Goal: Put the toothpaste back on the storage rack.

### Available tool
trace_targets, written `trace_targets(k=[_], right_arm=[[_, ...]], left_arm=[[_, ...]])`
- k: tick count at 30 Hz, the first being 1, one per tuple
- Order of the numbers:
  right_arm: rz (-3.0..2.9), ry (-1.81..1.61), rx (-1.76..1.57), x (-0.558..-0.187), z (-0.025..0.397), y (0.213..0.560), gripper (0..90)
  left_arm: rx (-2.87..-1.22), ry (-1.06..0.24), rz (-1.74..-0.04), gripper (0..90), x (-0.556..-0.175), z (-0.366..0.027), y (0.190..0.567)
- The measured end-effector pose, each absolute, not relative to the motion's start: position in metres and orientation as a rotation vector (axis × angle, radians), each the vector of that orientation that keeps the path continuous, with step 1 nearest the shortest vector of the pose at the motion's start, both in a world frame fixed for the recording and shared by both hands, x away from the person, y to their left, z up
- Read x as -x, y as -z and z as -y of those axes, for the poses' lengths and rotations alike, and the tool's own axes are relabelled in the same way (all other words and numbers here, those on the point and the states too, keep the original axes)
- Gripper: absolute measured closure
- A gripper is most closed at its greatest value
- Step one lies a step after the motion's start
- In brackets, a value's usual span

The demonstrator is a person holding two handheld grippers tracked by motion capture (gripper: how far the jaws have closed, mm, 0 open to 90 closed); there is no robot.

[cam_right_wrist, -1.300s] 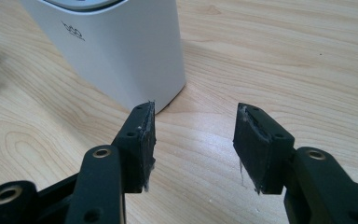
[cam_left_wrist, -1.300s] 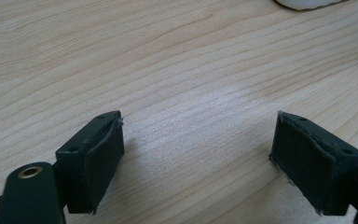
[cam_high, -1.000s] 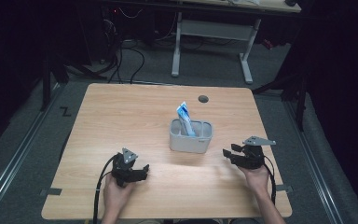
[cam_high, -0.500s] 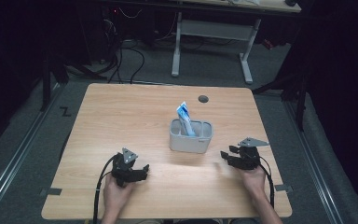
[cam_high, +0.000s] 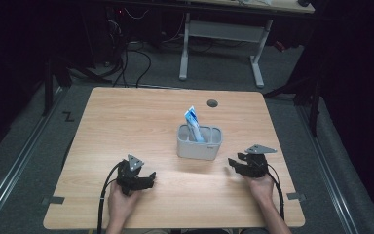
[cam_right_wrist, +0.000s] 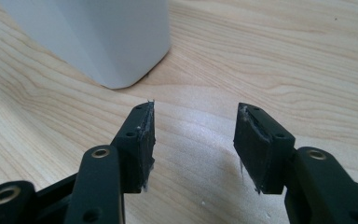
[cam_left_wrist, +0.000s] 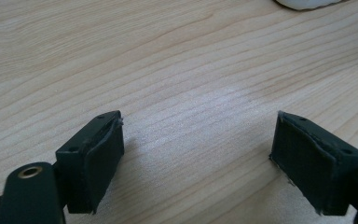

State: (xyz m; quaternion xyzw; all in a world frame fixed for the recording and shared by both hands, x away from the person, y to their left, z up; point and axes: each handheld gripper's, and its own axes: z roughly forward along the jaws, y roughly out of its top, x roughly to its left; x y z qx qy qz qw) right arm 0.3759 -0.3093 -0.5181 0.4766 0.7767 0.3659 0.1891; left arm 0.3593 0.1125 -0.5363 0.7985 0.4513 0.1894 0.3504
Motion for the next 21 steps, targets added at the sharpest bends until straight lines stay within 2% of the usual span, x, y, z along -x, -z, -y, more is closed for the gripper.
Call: trace_targets(k=[21], right_arm=[[-2.215, -1.010, -1.352, -0.3745, 0.3015, 0.5288, 45.1]], left_arm=[[-2.068, -0.491, -1.169, 17.3, -0.3592, -0.1125, 0.5363]])
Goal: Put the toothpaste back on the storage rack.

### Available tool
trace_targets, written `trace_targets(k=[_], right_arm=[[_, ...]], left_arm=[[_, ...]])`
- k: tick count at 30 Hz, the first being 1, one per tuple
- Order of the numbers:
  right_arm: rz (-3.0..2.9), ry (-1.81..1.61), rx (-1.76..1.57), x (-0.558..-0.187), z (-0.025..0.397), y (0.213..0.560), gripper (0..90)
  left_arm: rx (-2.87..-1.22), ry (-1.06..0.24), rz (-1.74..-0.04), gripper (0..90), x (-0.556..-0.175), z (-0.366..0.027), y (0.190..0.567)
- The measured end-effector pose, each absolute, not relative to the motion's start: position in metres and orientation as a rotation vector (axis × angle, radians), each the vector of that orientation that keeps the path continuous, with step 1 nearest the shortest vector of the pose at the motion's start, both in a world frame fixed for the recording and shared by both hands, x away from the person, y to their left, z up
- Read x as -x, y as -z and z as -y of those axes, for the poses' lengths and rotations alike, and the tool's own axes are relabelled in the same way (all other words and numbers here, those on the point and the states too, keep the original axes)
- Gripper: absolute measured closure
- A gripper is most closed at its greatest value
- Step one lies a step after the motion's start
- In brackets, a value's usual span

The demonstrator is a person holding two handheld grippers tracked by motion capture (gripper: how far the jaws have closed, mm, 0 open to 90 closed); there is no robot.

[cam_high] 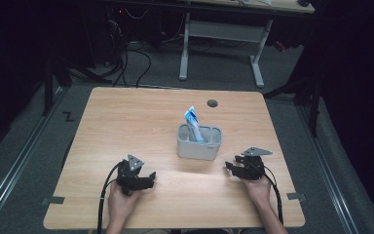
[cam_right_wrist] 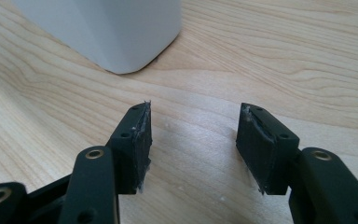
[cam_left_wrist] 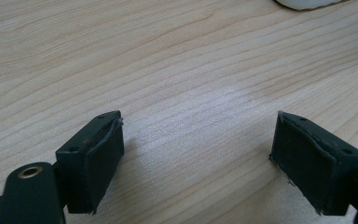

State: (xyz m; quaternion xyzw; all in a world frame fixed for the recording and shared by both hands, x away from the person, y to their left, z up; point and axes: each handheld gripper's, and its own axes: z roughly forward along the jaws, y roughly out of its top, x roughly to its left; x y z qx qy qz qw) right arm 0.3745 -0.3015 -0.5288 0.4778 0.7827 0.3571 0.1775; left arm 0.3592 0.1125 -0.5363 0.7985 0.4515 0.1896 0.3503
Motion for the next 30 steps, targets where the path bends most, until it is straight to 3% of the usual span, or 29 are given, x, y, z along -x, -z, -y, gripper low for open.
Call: trace_targets(k=[30], right_arm=[[-2.206, -0.936, -1.287, -0.372, 0.290, 0.531, 38.3]], left_arm=[[-2.066, -0.490, -1.171, 17.4, -0.359, -0.113, 0.536]])
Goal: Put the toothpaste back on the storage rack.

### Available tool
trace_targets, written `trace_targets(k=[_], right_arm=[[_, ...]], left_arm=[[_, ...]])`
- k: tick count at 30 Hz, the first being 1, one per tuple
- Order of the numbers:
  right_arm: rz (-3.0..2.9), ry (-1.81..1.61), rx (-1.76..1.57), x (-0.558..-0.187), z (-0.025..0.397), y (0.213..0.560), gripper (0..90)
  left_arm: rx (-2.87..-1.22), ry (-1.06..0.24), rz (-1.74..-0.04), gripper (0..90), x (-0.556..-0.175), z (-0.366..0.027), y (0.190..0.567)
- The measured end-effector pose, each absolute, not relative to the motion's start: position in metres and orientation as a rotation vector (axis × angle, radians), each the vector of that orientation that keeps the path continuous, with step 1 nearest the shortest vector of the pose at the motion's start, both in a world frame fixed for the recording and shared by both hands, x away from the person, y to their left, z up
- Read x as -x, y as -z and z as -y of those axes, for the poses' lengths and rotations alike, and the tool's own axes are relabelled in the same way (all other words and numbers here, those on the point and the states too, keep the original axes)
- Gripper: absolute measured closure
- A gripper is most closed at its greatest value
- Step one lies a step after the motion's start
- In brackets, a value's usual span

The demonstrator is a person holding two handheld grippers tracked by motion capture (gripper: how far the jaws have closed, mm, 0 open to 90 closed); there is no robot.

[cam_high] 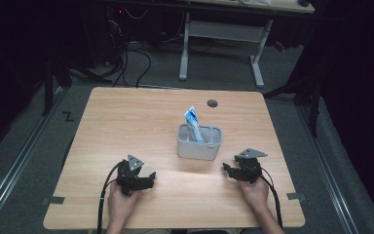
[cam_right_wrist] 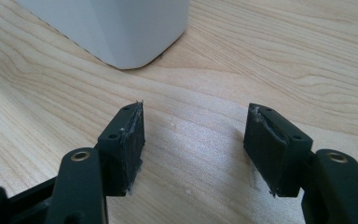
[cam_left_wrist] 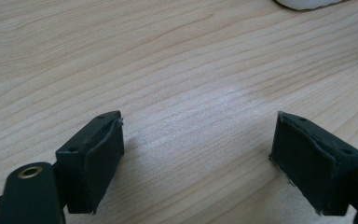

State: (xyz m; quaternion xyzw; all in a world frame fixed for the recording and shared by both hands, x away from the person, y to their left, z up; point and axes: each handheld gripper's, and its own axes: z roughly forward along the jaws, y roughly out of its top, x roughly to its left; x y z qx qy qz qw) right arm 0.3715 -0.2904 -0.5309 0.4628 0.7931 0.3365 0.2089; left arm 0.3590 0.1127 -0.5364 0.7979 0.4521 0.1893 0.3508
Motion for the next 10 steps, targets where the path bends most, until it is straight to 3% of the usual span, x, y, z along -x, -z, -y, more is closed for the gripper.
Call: trace_targets(k=[10], right_arm=[[-2.210, -0.937, -1.289, -0.3715, 0.2902, 0.5309, 37.0]], left_arm=[[-2.066, -0.491, -1.171, 17.4, -0.3590, -0.1127, 0.5364]])
